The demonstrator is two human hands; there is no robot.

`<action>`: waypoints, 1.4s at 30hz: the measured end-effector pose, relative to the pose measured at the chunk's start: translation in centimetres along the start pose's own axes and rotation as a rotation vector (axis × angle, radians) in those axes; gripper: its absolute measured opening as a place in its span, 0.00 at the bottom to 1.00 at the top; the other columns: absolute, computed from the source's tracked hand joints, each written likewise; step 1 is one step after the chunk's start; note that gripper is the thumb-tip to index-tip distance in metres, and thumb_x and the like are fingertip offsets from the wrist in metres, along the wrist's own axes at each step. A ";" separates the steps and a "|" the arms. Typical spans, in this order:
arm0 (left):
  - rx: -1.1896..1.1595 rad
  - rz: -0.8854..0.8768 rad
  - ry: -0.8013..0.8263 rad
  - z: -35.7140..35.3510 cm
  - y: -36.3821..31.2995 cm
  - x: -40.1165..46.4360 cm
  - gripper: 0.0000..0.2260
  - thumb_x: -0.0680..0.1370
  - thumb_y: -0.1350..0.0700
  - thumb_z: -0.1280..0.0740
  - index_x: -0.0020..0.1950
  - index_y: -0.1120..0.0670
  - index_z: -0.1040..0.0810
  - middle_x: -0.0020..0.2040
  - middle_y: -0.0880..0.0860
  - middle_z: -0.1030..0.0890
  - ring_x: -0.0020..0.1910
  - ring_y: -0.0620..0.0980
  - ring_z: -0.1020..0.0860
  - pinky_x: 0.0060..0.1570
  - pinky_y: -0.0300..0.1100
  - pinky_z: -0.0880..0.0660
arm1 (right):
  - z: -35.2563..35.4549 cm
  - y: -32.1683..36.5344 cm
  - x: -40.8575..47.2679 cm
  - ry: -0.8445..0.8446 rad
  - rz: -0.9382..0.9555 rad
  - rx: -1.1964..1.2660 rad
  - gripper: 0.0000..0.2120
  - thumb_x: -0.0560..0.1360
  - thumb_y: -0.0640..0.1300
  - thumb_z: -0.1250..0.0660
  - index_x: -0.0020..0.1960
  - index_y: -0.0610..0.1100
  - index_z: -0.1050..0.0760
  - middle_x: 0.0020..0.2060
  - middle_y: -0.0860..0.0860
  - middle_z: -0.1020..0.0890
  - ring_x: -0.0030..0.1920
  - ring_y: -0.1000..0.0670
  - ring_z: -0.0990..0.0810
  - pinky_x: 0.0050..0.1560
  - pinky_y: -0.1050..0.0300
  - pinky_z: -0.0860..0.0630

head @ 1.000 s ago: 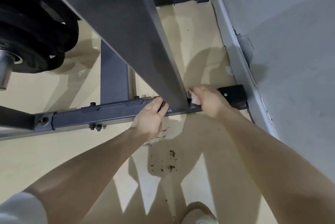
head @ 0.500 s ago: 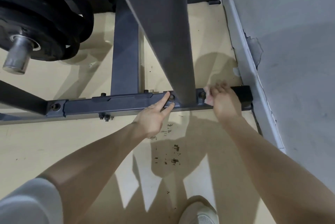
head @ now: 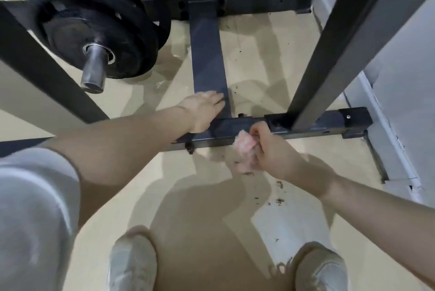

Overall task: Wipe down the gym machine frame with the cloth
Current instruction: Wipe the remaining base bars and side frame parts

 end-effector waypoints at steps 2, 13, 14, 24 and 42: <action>-0.046 0.050 0.005 -1.1 2.7 -1.1 0.27 0.78 0.57 0.39 0.75 0.59 0.43 0.75 0.58 0.41 0.72 0.56 0.40 0.69 0.48 0.39 | -0.7 1.4 2.1 0.002 -0.037 -0.038 0.07 0.77 0.38 0.41 0.53 0.44 0.38 0.34 0.56 0.32 0.36 0.52 0.28 0.39 0.56 0.31; -0.320 0.155 0.190 -8.2 6.6 -2.2 0.23 0.71 0.39 0.32 0.56 0.55 0.27 0.44 0.53 0.25 0.43 0.55 0.27 0.40 0.44 0.28 | -1.3 1.2 7.3 -0.227 -0.247 -0.024 0.06 0.76 0.36 0.43 0.51 0.45 0.33 0.50 0.43 0.21 0.49 0.42 0.21 0.51 0.49 0.23; -0.326 0.163 0.197 -8.1 6.9 -2.1 0.23 0.71 0.39 0.32 0.56 0.54 0.26 0.42 0.52 0.27 0.41 0.55 0.27 0.37 0.43 0.30 | -1.2 1.0 7.7 -0.261 -0.215 0.004 0.07 0.77 0.37 0.42 0.52 0.47 0.32 0.49 0.45 0.21 0.47 0.47 0.21 0.49 0.53 0.22; -0.383 0.221 0.165 -8.2 8.1 -0.2 0.24 0.72 0.32 0.40 0.40 0.54 0.27 0.35 0.49 0.27 0.38 0.52 0.26 0.35 0.43 0.32 | -5.6 2.7 13.4 -0.093 0.233 -0.262 0.22 0.82 0.46 0.43 0.74 0.43 0.38 0.75 0.46 0.39 0.73 0.46 0.38 0.69 0.55 0.44; -0.443 0.245 0.279 -10.8 8.8 2.0 0.32 0.63 0.24 0.39 0.48 0.51 0.28 0.41 0.50 0.25 0.33 0.46 0.30 0.27 0.40 0.39 | -4.5 -0.5 17.6 0.099 0.378 -0.251 0.26 0.82 0.37 0.45 0.77 0.46 0.48 0.77 0.51 0.49 0.75 0.56 0.57 0.76 0.49 0.55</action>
Point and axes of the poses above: each hand's wrist, its own x-axis towards the middle knuckle, its own z-axis out of the back of the hand, y = z × x, the point moved 9 cm from there along x, towards the middle knuckle
